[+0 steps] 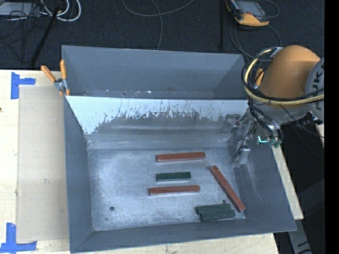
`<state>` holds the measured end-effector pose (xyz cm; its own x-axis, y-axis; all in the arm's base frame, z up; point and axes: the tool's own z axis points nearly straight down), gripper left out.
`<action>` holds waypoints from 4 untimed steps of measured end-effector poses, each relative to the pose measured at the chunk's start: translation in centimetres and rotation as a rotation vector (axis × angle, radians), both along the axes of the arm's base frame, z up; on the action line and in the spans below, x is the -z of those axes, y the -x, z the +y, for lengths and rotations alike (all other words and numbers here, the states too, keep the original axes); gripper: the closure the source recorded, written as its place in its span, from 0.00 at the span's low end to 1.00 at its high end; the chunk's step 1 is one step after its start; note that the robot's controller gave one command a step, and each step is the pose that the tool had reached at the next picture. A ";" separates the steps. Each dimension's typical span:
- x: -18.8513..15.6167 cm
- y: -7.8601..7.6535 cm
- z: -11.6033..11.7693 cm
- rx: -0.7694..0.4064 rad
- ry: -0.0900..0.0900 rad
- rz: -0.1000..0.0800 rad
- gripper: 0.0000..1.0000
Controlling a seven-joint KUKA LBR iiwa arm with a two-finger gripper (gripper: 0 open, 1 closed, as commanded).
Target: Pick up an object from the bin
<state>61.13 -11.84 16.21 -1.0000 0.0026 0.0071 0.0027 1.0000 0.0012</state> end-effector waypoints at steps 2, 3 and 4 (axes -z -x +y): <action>9.2 -0.8 5.1 0.118 0.002 -0.007 1.00; 4.7 -0.9 5.8 0.122 0.001 -0.013 1.00; 0.7 -0.7 5.6 0.097 0.002 -0.013 1.00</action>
Offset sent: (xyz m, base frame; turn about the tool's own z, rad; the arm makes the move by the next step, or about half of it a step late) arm 0.0078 0.0500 -0.0921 0.1224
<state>61.78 -6.28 15.54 -0.9950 0.0993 -0.0061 0.0994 0.9951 -0.0005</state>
